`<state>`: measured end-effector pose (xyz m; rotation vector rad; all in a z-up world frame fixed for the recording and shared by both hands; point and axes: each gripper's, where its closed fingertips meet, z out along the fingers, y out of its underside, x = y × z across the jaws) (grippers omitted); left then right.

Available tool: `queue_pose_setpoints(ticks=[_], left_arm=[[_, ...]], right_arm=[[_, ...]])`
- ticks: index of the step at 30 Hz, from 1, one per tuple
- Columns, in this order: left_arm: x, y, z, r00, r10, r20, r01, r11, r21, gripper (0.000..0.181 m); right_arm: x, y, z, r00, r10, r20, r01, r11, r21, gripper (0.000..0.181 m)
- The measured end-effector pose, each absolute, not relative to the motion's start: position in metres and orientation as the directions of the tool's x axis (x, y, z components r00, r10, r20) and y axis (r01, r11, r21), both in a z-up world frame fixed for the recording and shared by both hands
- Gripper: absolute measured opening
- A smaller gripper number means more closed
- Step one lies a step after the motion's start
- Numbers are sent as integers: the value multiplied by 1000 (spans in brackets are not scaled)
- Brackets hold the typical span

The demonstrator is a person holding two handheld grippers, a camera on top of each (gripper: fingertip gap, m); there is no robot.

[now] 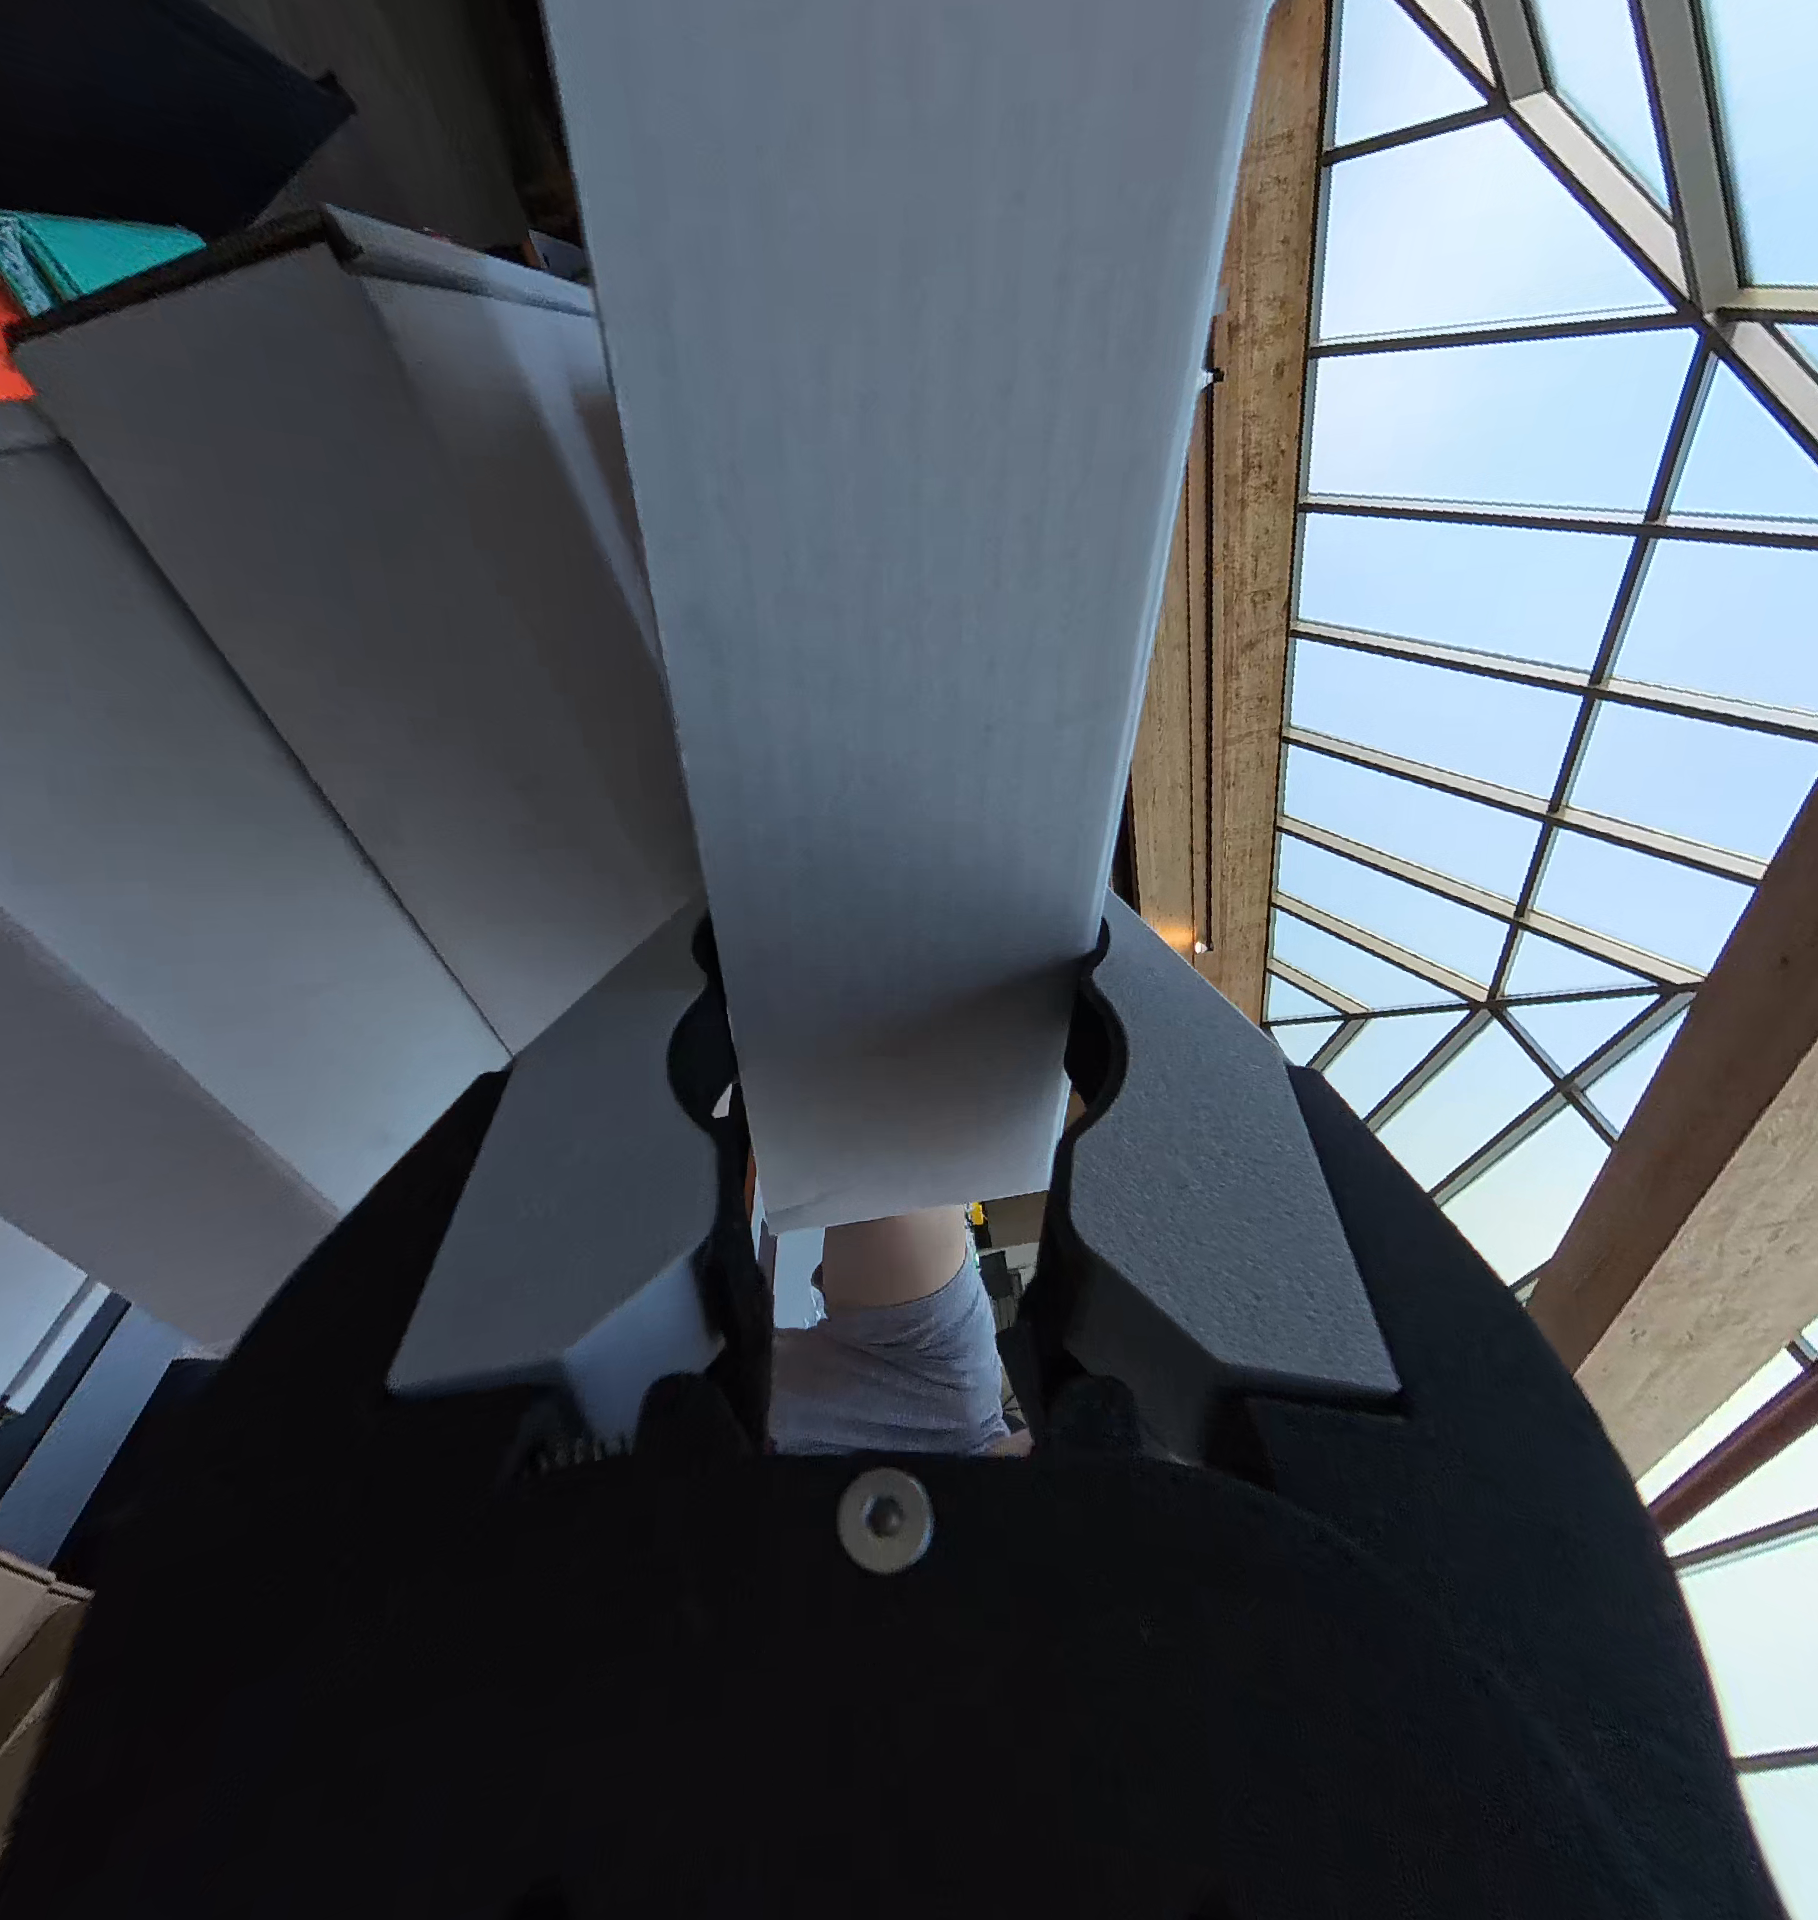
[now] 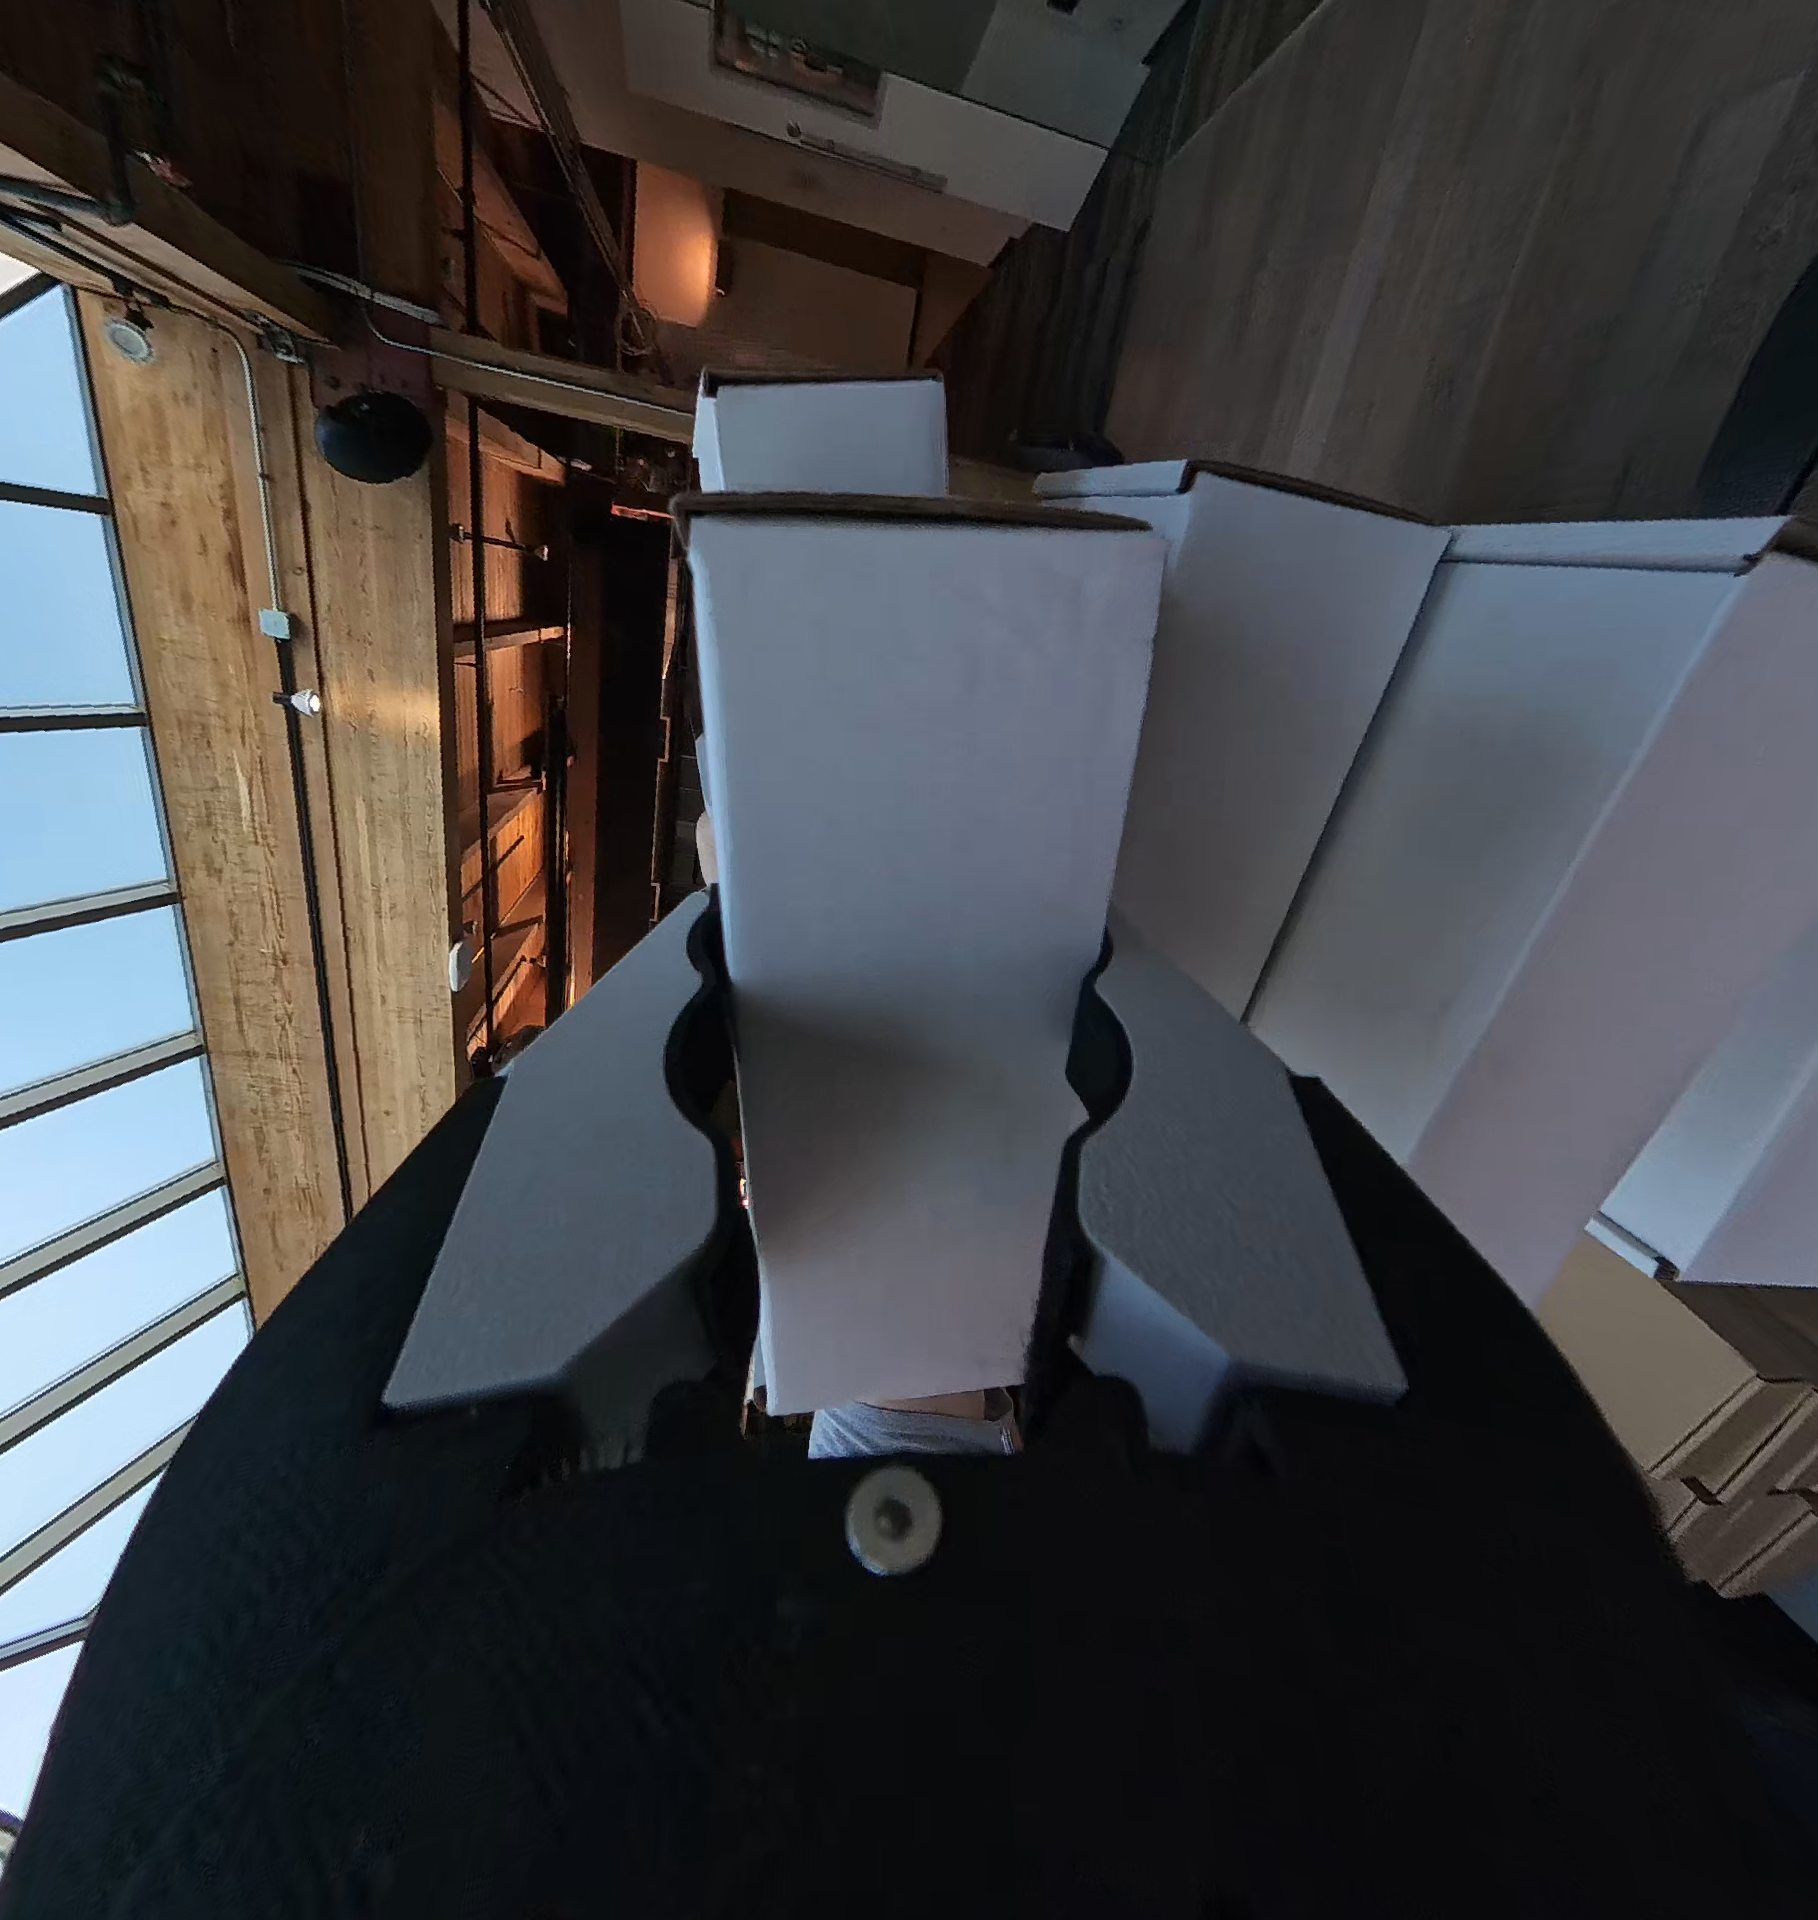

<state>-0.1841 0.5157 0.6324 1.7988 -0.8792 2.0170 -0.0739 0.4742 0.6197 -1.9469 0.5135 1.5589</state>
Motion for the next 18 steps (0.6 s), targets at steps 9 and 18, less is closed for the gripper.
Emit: queue_pose_setpoints(ticks=[9,18], left_arm=[[-187,513,627,-128,-146,981,-606,-771,-194,62],[-186,514,626,-113,-140,984,-598,-781,-180,62]], right_arm=[[-70,484,611,233,30,-972,-634,-753,-176,64],[-72,489,610,379,29,-925,-634,-720,-282,78]])
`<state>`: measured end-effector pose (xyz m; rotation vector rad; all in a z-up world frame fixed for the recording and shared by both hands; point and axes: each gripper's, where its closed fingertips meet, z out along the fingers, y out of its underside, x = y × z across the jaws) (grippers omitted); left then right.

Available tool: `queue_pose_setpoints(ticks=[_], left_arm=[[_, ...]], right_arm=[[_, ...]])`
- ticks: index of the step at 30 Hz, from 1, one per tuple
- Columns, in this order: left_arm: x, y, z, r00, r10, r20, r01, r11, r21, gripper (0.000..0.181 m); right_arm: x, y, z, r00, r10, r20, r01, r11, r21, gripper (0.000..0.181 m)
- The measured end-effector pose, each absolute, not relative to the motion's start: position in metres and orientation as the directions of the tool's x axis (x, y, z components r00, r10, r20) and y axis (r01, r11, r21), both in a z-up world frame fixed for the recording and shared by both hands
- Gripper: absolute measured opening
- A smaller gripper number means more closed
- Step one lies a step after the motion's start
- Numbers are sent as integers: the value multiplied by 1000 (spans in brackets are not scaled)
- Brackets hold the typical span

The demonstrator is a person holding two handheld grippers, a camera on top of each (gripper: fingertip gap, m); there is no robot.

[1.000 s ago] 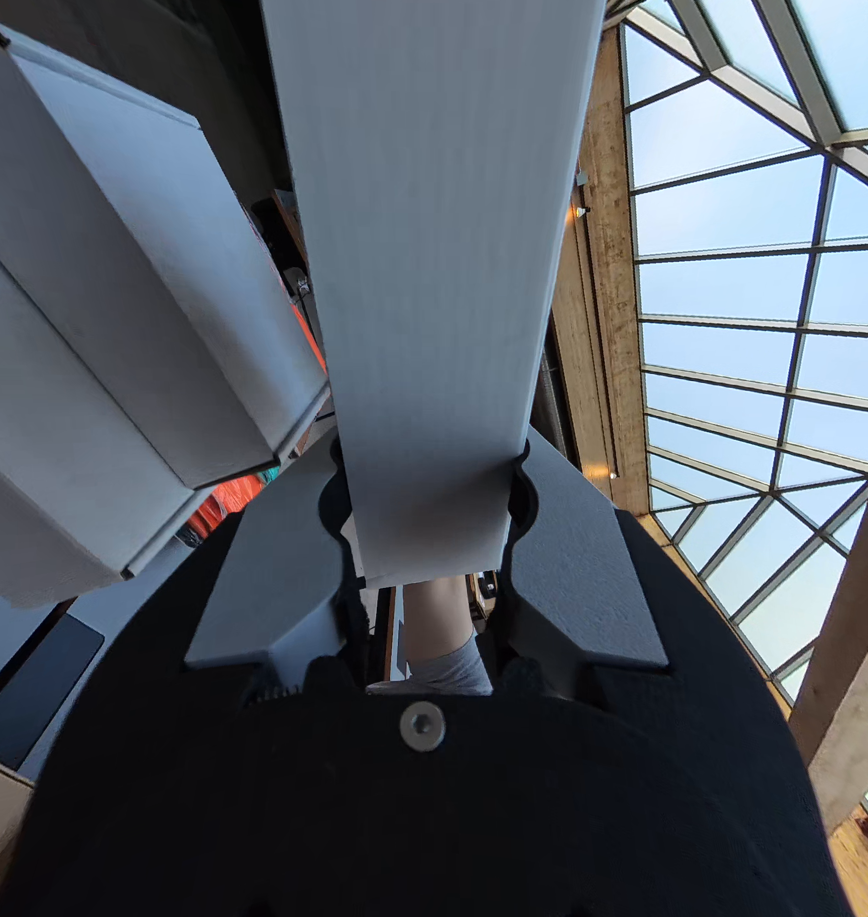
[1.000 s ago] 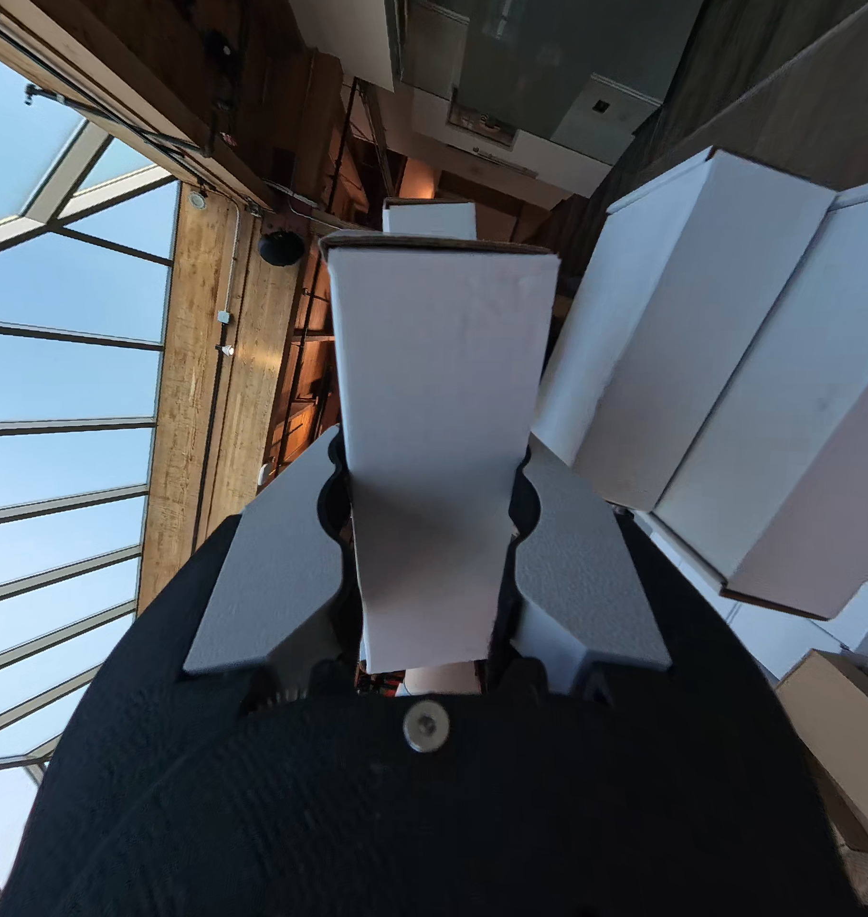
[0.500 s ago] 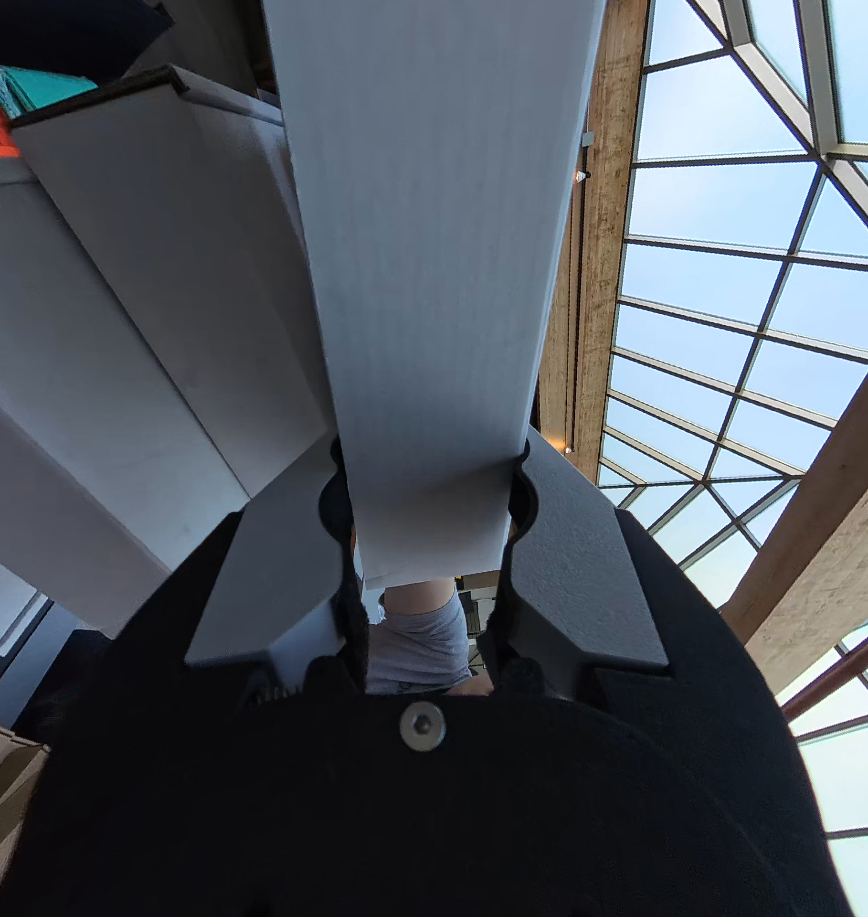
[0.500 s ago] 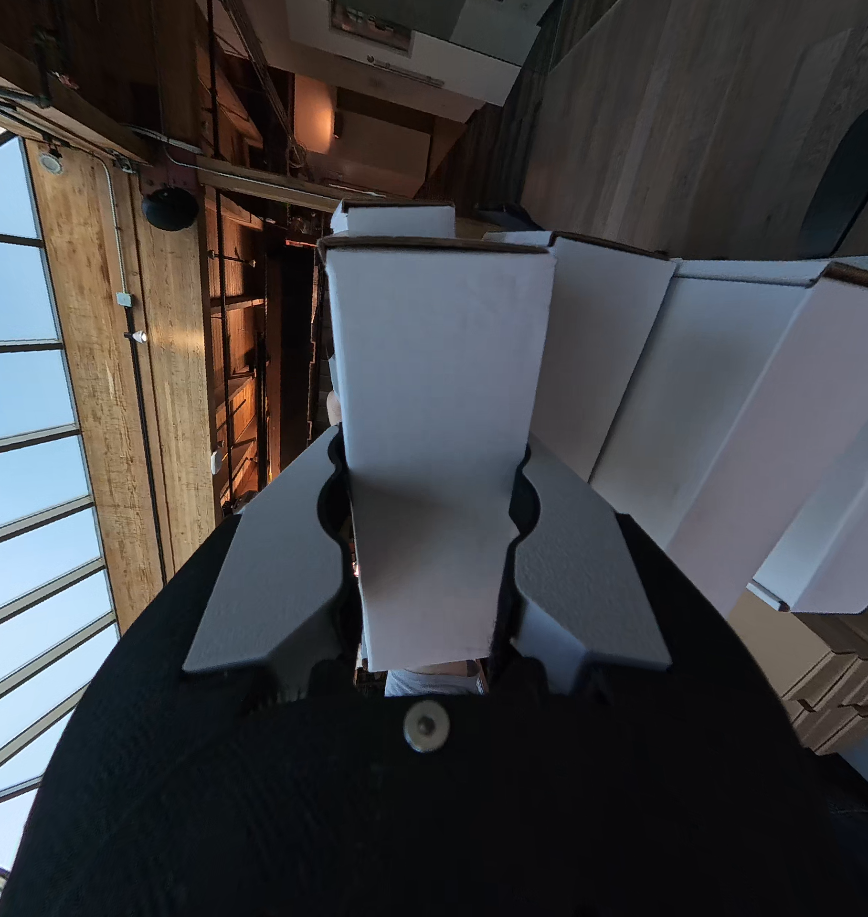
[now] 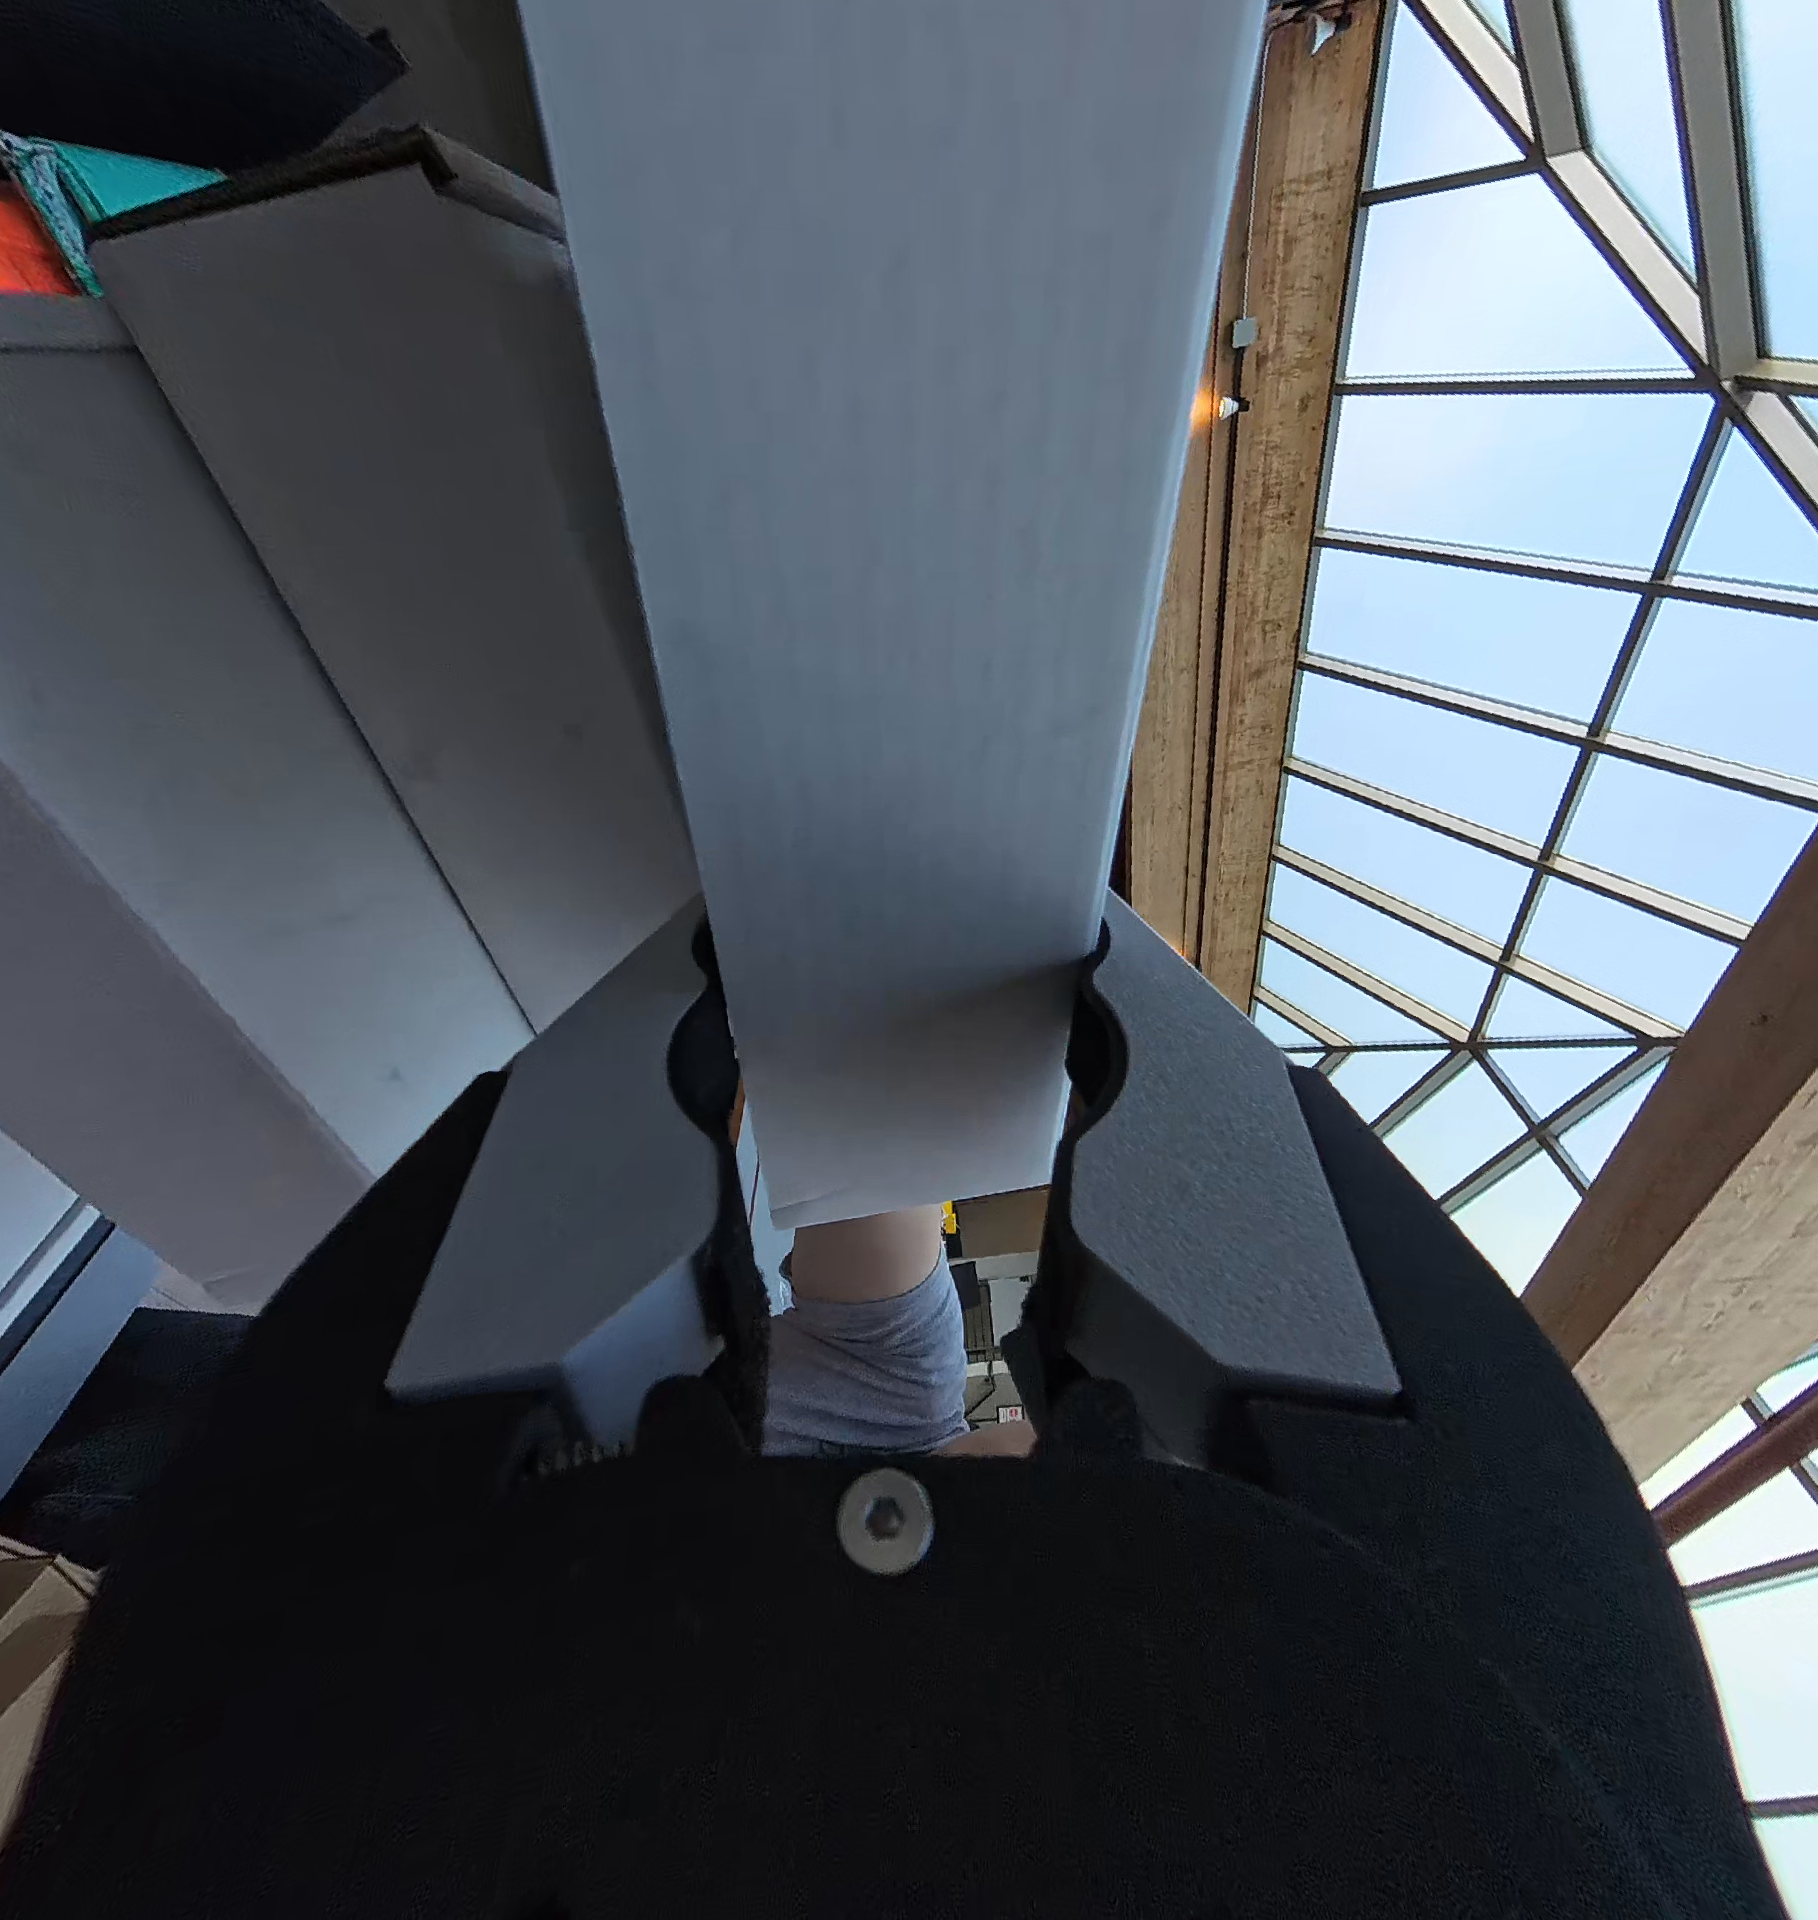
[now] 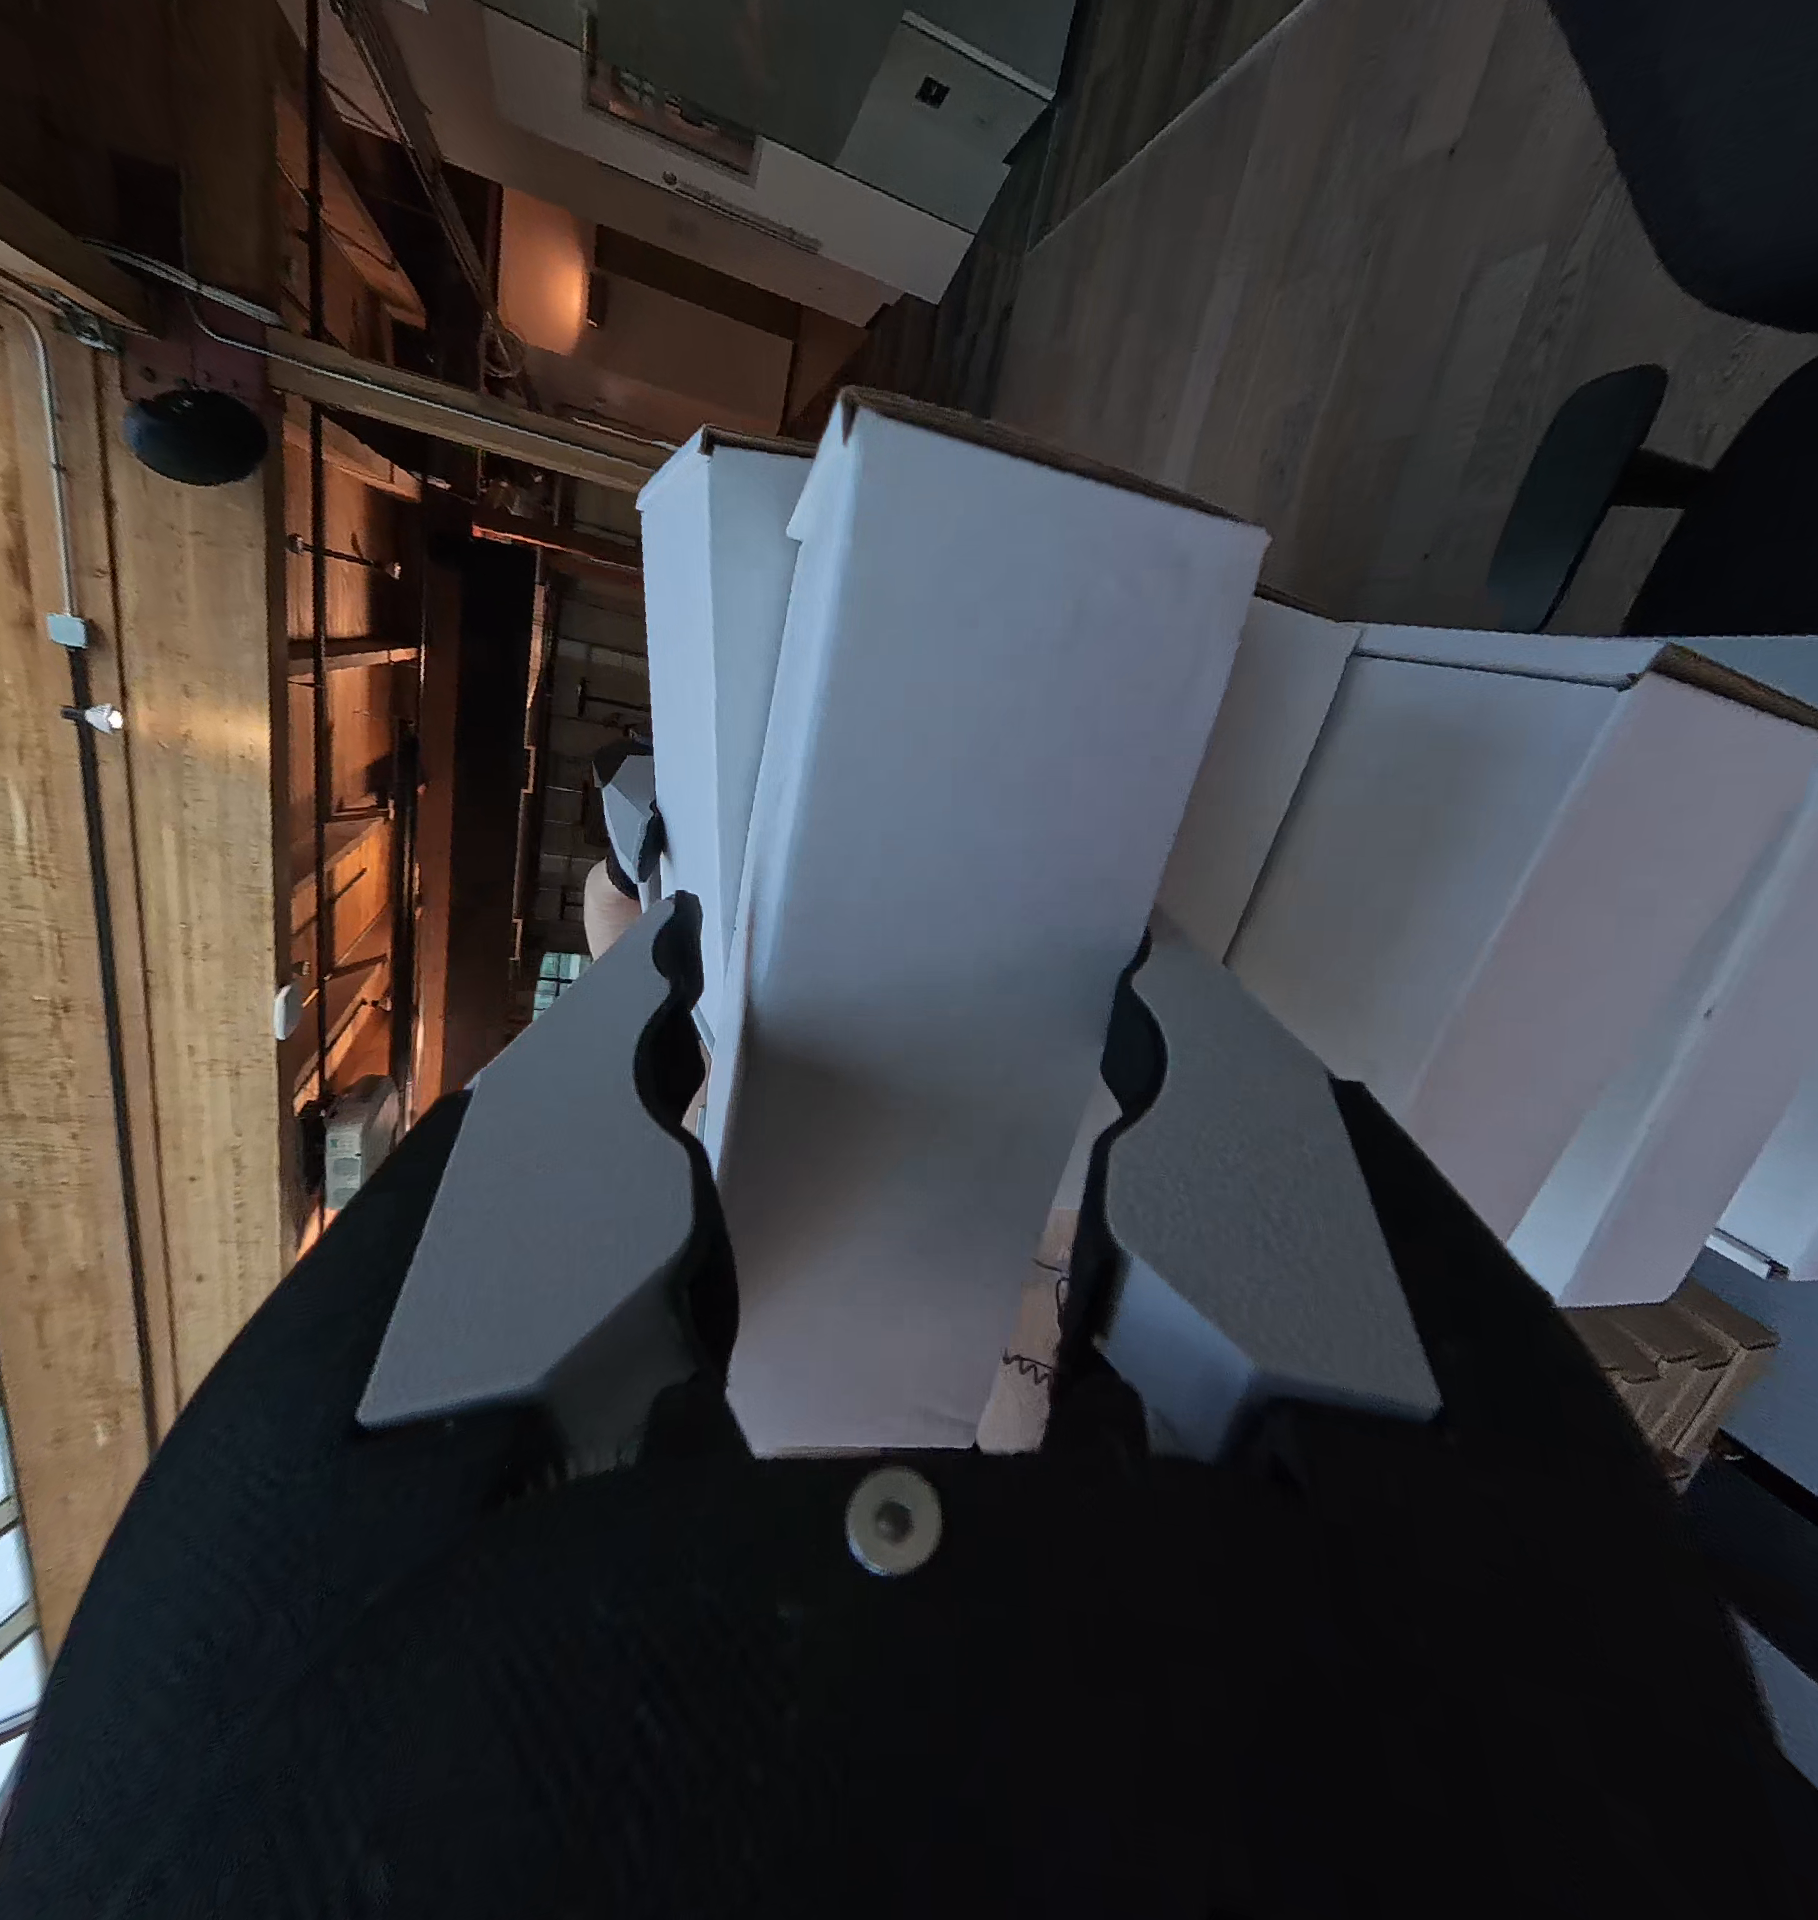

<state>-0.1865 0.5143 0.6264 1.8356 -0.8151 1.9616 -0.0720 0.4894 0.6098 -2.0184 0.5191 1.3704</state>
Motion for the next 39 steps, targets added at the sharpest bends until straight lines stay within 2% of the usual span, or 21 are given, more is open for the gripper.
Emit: queue_pose_setpoints(ticks=[8,13,22,27,34,39], left_arm=[[-187,516,624,-106,-119,987,-586,-795,-159,62],[-184,511,620,-87,-109,990,-598,-789,-139,64],[-182,514,611,-56,-152,987,-604,-782,-155,67],[-185,506,612,-68,-145,987,-643,-750,-154,66],[-186,505,611,-57,-141,988,-647,-749,-144,66],[-186,503,606,-51,-115,992,-662,-740,-120,66]], right_arm=[[-68,488,611,493,30,-870,-641,-663,-386,90],[-65,491,613,545,32,-838,-638,-633,-439,92],[-56,495,618,601,-17,-799,-664,-566,-488,97],[-57,495,616,593,-30,-805,-667,-578,-470,78],[-55,497,605,527,-86,-845,-718,-577,-389,79],[-50,497,593,571,-148,-808,-708,-586,-393,92]])
